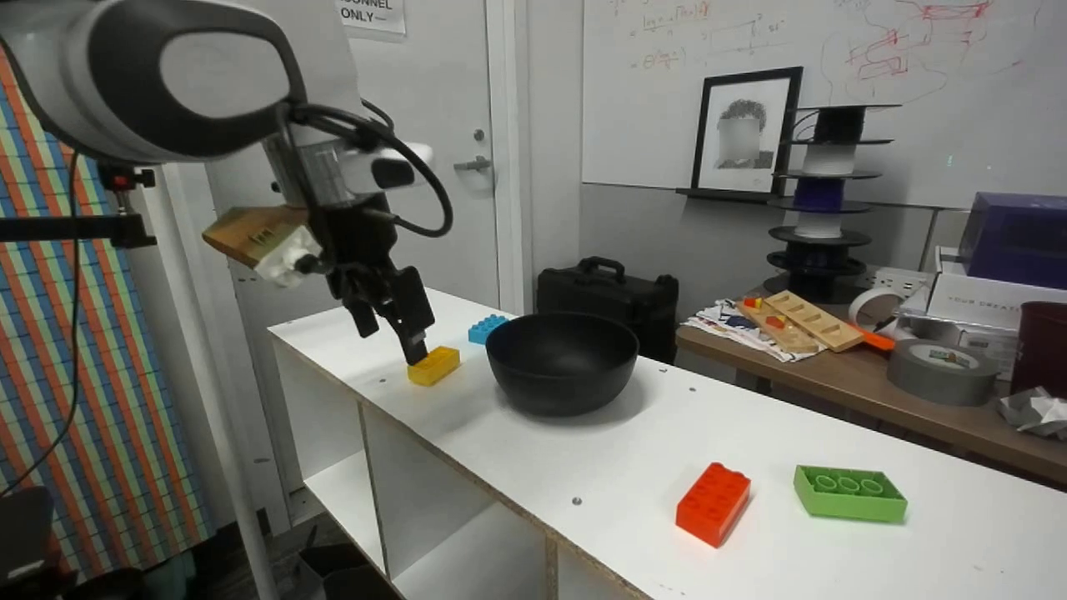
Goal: Put all the toy blocks into the black bowl.
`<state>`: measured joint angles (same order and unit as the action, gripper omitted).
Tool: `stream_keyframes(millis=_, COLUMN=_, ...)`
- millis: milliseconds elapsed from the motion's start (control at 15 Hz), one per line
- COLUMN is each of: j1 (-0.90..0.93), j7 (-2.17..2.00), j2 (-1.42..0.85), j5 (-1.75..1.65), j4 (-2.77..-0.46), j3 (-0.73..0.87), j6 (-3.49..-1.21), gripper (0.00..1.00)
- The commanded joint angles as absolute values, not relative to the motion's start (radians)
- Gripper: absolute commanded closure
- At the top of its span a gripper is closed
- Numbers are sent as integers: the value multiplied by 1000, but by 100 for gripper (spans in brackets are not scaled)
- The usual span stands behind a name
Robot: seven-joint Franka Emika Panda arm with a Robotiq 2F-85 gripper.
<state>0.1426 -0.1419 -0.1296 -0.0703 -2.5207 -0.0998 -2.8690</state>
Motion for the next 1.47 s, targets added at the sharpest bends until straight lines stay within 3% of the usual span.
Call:
stream_keyframes(millis=0, j1=195, j7=-202, j2=-291, j5=-233, j4=-2370, j3=-43, j6=-2869, gripper=0)
stream_keyframes(millis=733, j1=304, j7=-191, j2=-462, j5=-273, j4=-2151, j3=-2, j6=-2776, gripper=0)
stream_keyframes(millis=800, j1=305, j7=-188, j2=-459, j5=-274, j4=-2154, j3=3, j6=-2777, gripper=21)
stream_keyframes(millis=1200, j1=289, j7=-170, j2=-432, j5=-256, j4=-2188, j3=1, j6=-2779, gripper=67)
stream_keyframes(millis=1400, j1=289, j7=-184, j2=-409, j5=-236, j4=-2210, j3=-11, j6=-2778, gripper=80)
